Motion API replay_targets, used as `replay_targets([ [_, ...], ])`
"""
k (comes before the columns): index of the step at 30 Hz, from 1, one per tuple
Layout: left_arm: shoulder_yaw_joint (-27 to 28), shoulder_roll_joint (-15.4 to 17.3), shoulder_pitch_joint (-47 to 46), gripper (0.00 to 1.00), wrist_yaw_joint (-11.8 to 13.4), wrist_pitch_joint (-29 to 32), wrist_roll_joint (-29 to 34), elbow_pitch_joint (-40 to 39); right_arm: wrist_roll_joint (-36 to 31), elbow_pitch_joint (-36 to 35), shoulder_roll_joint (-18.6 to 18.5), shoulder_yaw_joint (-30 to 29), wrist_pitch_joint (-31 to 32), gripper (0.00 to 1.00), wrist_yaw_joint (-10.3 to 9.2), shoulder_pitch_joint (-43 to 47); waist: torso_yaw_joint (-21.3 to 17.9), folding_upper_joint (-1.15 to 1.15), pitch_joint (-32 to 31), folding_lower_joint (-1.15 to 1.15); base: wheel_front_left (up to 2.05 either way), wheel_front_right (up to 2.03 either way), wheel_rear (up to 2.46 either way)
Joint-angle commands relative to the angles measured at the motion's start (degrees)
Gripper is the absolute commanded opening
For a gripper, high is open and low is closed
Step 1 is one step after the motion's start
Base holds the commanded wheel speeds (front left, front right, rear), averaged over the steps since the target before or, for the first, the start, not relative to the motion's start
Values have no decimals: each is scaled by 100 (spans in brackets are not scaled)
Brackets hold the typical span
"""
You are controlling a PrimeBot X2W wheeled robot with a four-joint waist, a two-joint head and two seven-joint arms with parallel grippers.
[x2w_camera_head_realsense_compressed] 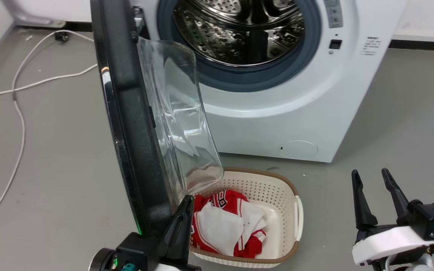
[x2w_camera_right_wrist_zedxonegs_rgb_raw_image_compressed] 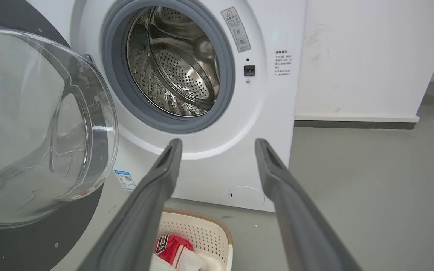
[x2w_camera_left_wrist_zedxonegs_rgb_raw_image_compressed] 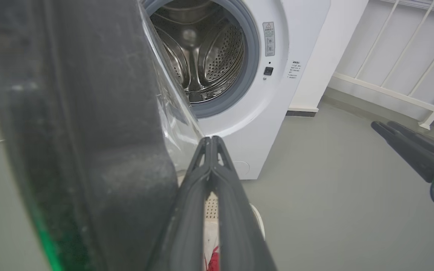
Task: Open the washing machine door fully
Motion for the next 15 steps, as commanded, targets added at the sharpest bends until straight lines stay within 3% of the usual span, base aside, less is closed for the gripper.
replay_targets([
  [1,86,55,109,0,82,8,14,-74,-21,-7,11,-37,6,100,-3,82,222,0,10,0,0,0,0],
  [9,299,148,368,0,314,51,53,-429,-54,-78,10,-134,45,100,-3,129,768,0,55,0,0,0,0],
  [15,561,249,399,0,417,10,-3,-340,-47,-104,10,-102,84,100,-3,89,917,0,85,0,0,0,0],
])
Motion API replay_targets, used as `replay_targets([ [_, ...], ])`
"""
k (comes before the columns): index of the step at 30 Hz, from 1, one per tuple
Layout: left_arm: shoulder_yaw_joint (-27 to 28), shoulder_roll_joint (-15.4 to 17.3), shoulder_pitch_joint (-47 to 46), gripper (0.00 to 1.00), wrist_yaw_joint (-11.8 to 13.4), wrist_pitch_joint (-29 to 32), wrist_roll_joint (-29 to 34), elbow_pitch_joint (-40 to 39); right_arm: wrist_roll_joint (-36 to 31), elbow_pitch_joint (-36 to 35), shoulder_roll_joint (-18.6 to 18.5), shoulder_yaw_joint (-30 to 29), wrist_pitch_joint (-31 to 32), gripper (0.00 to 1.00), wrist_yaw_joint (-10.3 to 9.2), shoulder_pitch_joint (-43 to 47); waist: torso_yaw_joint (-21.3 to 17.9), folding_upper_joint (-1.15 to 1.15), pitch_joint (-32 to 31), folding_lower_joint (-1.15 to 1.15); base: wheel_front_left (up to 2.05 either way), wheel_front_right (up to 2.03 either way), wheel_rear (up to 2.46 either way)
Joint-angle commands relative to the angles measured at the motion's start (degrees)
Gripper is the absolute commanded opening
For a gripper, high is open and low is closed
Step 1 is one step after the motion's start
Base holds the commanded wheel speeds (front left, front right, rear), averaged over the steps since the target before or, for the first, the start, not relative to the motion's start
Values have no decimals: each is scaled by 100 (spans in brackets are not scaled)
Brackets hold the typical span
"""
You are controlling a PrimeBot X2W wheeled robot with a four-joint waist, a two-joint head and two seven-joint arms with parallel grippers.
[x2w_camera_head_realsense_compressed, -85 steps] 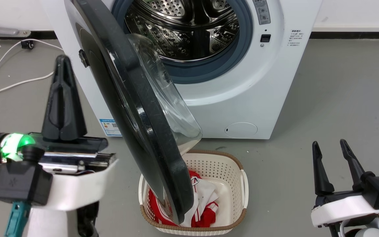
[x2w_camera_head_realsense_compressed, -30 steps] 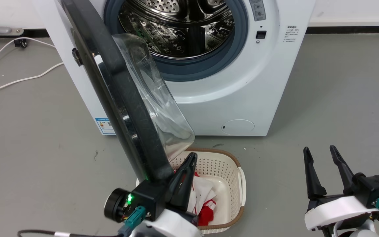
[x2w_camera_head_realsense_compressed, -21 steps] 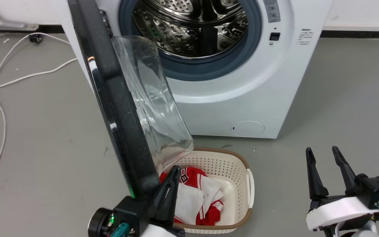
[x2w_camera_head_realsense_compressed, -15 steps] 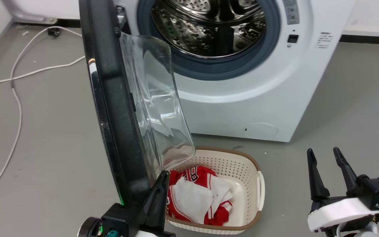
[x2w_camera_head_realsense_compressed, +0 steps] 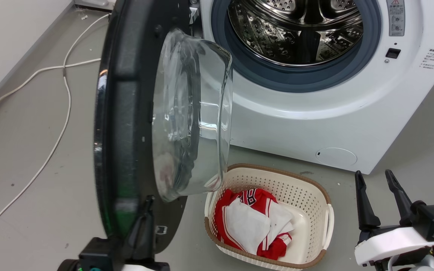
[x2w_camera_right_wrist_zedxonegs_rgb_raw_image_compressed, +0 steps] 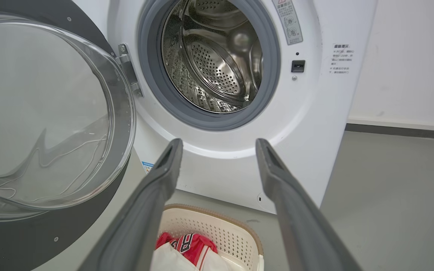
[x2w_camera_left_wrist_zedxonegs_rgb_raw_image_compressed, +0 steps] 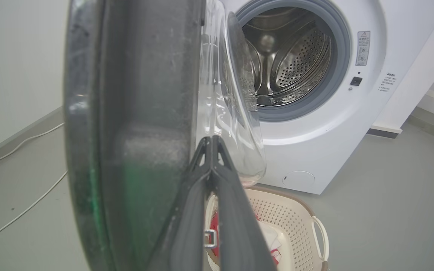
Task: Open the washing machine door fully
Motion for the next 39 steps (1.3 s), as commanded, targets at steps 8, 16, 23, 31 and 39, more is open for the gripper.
replay_targets([
  [8,677,143,-61,0,223,-286,-210,315,-19,-42,7,62,48,100,-4,-96,-73,0,121,0,0,0,0],
  [16,1510,353,-423,0,306,-693,-586,908,-31,-62,7,19,78,100,-4,-207,-247,0,303,0,0,0,0],
  [23,2215,538,-744,0,266,-1112,-1002,1516,-63,-109,7,-41,106,100,-4,-283,-292,0,482,0,0,0,0],
  [31,2773,862,-1254,0,43,-1533,-1378,2351,-87,-122,7,-59,124,100,-4,-384,-273,0,610,0,0,0,0],
  [39,2992,1242,-1827,0,-250,-1715,-1557,3195,-89,-120,6,-26,139,100,-4,-506,-333,0,696,0,0,0,0],
])
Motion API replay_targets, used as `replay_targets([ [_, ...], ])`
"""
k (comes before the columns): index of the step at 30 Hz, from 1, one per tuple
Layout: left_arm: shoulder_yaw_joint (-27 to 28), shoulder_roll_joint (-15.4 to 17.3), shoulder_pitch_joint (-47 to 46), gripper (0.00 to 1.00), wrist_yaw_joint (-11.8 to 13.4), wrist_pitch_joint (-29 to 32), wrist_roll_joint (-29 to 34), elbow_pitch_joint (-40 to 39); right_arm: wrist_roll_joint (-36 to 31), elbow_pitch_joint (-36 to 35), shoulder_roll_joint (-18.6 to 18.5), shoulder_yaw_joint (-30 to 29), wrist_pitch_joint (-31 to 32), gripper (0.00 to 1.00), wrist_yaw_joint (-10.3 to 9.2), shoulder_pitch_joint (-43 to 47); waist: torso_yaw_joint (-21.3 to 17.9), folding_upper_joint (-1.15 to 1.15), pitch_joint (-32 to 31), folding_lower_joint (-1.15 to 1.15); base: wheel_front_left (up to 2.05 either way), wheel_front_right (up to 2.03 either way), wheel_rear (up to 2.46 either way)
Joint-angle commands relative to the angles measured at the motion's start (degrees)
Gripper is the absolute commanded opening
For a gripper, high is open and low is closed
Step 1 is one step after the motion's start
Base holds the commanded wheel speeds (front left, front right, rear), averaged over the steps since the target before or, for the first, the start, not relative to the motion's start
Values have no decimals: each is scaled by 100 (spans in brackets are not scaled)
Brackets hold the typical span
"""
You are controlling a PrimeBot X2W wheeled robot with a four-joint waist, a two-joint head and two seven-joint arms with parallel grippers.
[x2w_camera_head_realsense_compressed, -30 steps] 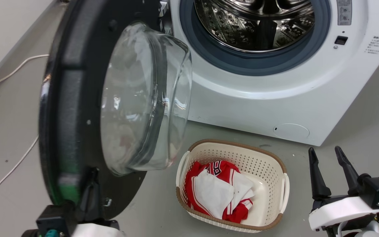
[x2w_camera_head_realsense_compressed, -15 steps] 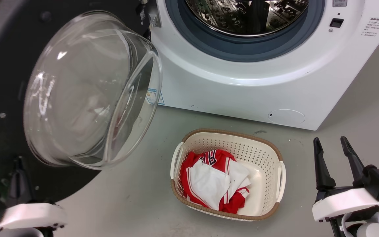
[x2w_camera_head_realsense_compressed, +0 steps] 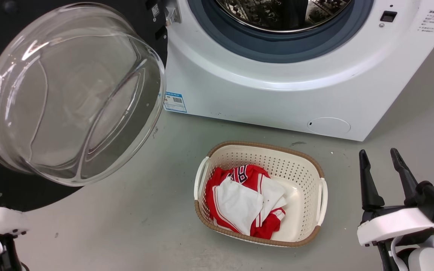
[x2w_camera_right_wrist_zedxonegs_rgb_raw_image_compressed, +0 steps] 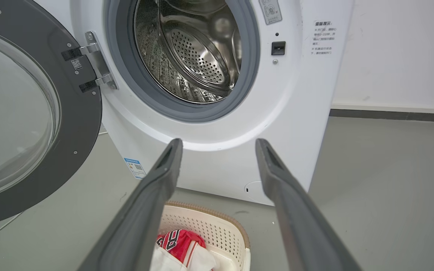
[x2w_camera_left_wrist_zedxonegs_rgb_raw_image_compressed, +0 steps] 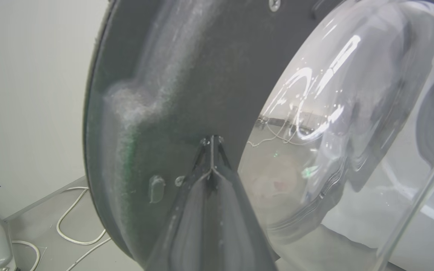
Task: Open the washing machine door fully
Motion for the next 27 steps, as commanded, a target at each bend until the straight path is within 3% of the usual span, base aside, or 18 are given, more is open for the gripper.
replay_targets([
  [1,73,90,-147,0,-29,-52,-49,132,-41,-15,6,6,-1,100,-3,-101,-17,0,16,-1,0,0,0],
  [8,152,281,-413,0,-193,-147,-89,759,-29,36,7,-12,-30,100,-4,-120,-126,0,30,-1,0,0,0],
  [12,181,205,-269,0,-189,-209,-37,789,-6,93,7,-6,-52,100,-4,-107,-199,0,-30,-1,0,0,0],
  [18,200,-99,433,0,-129,-271,129,183,16,204,7,41,-91,100,-3,-6,-330,0,-279,-1,0,0,0],
  [25,-227,-660,1051,0,-15,-287,531,-625,-9,246,7,56,-81,100,-3,71,-352,0,-503,-1,0,0,0],
  [26,-318,-736,1112,7,-2,-287,578,-688,-14,244,7,63,-75,100,-4,80,-357,0,-524,-1,0,0,0],
  [27,-382,-776,1144,40,-7,-288,630,-732,-16,237,6,59,-73,100,-4,87,-358,0,-543,-1,0,0,0],
])
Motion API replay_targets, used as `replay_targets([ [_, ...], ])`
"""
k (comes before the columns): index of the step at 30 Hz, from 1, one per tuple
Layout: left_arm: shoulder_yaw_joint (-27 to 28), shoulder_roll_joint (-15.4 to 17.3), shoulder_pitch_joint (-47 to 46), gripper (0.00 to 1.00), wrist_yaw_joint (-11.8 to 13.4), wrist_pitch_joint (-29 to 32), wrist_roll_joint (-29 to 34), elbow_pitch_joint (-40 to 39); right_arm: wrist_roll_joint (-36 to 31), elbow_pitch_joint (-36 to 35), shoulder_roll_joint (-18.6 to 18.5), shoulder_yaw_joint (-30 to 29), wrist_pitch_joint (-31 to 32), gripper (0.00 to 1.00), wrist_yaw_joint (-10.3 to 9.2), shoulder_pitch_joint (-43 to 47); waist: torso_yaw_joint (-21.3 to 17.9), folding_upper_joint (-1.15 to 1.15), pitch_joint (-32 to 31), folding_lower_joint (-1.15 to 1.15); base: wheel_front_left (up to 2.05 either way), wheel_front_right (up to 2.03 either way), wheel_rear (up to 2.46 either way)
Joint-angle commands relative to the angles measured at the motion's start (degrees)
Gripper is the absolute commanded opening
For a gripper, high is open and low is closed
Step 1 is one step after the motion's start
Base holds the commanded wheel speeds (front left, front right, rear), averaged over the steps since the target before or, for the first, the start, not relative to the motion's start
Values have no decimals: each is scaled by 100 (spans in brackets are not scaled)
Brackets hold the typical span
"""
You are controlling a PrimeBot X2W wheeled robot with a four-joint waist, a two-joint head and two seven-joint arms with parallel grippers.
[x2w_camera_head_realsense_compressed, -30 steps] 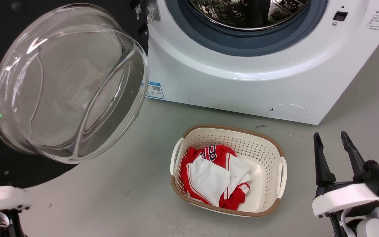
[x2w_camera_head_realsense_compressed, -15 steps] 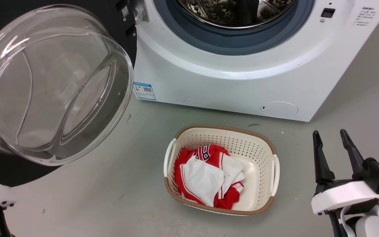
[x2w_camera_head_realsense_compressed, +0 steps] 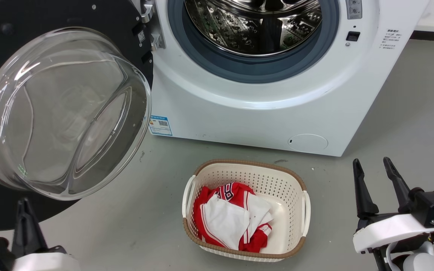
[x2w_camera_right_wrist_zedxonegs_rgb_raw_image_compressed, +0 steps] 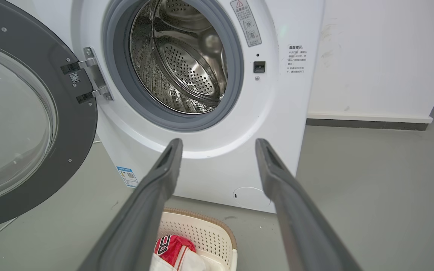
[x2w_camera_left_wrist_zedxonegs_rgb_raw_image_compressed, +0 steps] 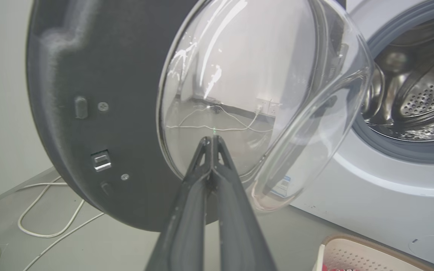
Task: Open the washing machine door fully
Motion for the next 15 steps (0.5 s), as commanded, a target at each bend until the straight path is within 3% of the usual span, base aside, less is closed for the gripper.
replay_targets([
  [1,-83,-36,53,83,8,-38,94,-54,-24,-20,5,1,-16,100,-4,42,-7,0,-46,0,0,0,0],
  [2,-136,-53,75,100,-19,-39,120,-60,-25,-16,5,8,-8,100,-3,53,-14,0,-74,0,0,0,0],
  [12,-675,-164,-305,100,-226,-34,476,-49,-74,-49,3,-24,20,100,-4,111,-172,0,-251,0,0,0,0],
  [15,-951,-220,-797,100,-359,-29,640,69,-129,-137,5,-40,45,100,-4,11,-297,0,-204,0,0,0,0],
])
